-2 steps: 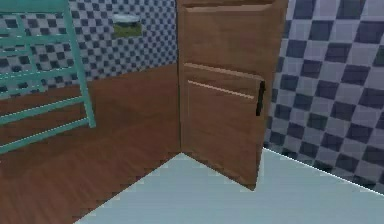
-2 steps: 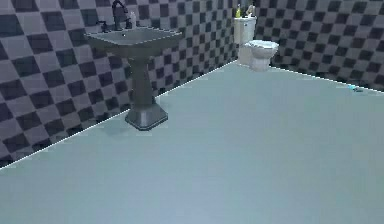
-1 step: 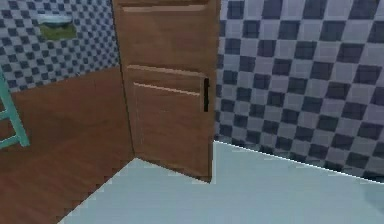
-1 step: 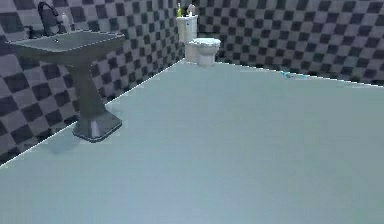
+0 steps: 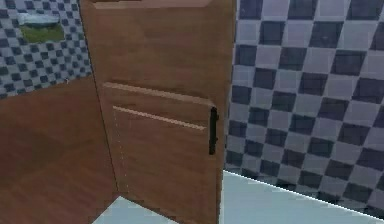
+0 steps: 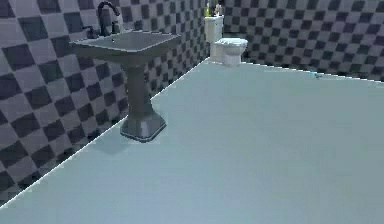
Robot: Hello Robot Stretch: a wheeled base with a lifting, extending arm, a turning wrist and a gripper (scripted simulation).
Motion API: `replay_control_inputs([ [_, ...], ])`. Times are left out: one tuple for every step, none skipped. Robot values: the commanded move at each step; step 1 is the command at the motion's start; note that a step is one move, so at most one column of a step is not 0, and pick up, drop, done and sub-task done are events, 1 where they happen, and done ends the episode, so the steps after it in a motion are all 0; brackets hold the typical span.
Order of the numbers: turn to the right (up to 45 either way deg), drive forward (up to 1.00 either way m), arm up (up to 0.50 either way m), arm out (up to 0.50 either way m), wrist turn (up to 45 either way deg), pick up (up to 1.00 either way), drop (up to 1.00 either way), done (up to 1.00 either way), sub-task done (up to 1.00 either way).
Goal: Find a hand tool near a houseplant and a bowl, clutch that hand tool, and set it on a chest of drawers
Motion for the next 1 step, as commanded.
replay_control_inputs([
  [-45.0,0.0,0.0,0.0,0.0,0.0,0.0,0.0,0.0],
])
